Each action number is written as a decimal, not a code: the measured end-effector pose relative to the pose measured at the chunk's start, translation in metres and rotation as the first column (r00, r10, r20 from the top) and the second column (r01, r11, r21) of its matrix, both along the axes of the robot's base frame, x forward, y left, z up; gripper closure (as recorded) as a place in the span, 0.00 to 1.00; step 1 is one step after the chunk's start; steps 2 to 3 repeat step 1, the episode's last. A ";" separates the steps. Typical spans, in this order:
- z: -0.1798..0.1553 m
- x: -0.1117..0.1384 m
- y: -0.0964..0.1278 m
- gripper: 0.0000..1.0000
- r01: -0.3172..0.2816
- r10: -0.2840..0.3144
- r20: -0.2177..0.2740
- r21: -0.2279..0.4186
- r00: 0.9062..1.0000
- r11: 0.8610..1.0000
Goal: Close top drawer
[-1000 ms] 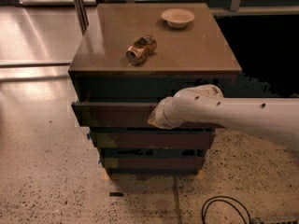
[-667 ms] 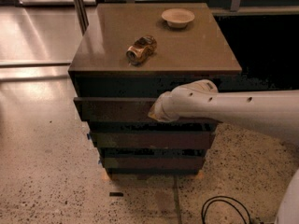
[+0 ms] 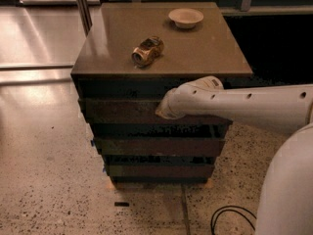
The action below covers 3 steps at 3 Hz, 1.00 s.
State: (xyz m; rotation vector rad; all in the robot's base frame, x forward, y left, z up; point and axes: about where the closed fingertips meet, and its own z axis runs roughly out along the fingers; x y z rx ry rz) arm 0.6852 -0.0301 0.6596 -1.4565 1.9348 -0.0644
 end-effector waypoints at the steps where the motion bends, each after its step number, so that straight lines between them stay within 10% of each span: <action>1: 0.000 -0.002 0.000 1.00 0.000 0.000 0.000 0.000 1.000 1.000; 3: 0.000 -0.002 0.000 1.00 0.000 0.000 0.000 0.000 1.000 1.000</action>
Offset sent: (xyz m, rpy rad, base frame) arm 0.0000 0.0000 0.0000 0.0000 0.0000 0.0000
